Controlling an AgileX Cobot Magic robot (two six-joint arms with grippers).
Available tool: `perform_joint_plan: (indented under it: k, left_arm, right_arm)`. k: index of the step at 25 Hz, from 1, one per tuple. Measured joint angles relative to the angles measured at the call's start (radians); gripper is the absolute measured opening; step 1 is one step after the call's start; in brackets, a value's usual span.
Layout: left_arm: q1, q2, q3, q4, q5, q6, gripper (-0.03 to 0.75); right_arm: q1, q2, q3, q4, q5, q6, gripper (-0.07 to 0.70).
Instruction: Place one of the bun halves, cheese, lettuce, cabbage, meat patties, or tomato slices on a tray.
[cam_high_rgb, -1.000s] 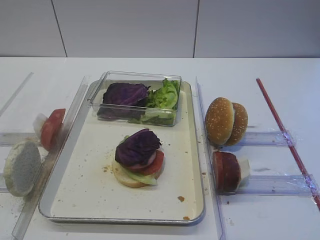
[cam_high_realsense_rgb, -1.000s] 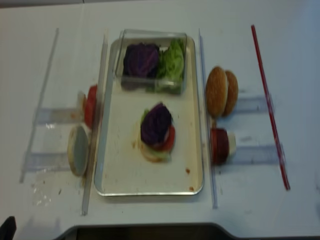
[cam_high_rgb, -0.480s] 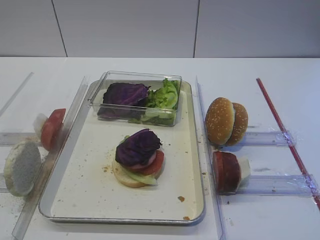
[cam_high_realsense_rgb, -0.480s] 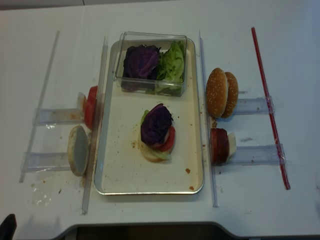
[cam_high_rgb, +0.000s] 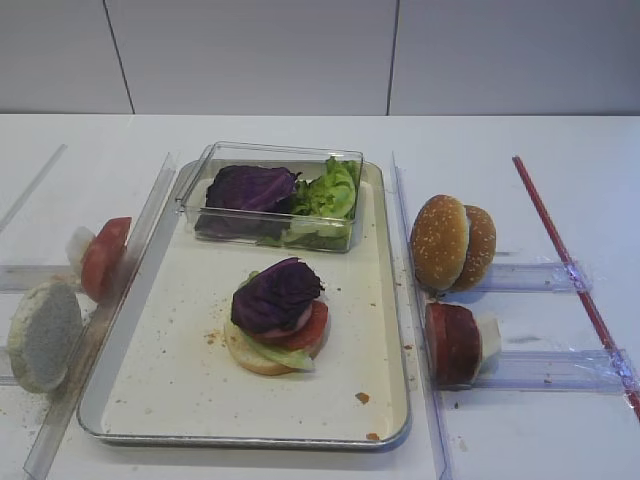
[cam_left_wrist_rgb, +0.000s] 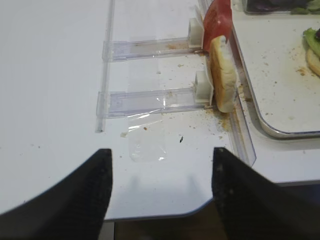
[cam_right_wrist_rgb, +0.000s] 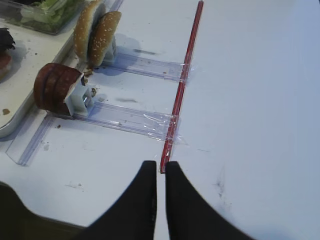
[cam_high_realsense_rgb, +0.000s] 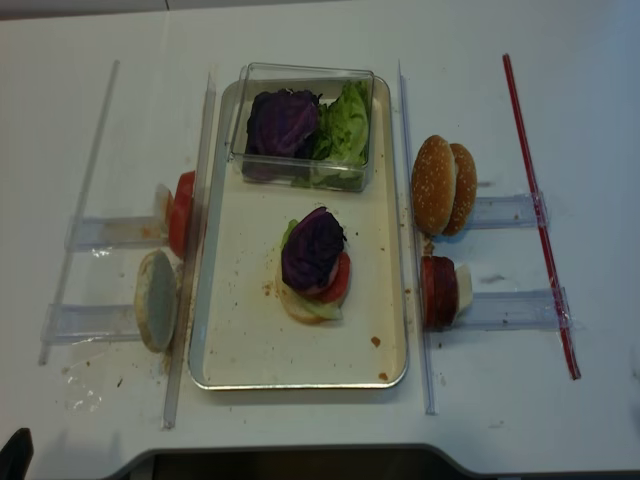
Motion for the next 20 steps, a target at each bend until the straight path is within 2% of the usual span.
perform_joint_plan:
  k: [8, 12, 14, 16, 19, 20]
  left_arm:
    - [0.0, 0.0, 0.0, 0.0, 0.0, 0.0, 0.413]
    - [0.0, 0.0, 0.0, 0.0, 0.0, 0.0, 0.413]
    - [0.0, 0.0, 0.0, 0.0, 0.0, 0.0, 0.413]
    - [0.0, 0.0, 0.0, 0.0, 0.0, 0.0, 0.413]
    - [0.0, 0.0, 0.0, 0.0, 0.0, 0.0, 0.413]
    - [0.0, 0.0, 0.0, 0.0, 0.0, 0.0, 0.413]
  right_arm:
    - [0.0, 0.0, 0.0, 0.0, 0.0, 0.0, 0.083]
    - [0.0, 0.0, 0.0, 0.0, 0.0, 0.0, 0.108]
    - [0.0, 0.0, 0.0, 0.0, 0.0, 0.0, 0.146]
    - [0.0, 0.0, 0.0, 0.0, 0.0, 0.002, 0.251]
    - [0.0, 0.0, 0.0, -0.002, 0.0, 0.002, 0.524]
    - [0.0, 0.0, 0.0, -0.002, 0.0, 0.002, 0.592]
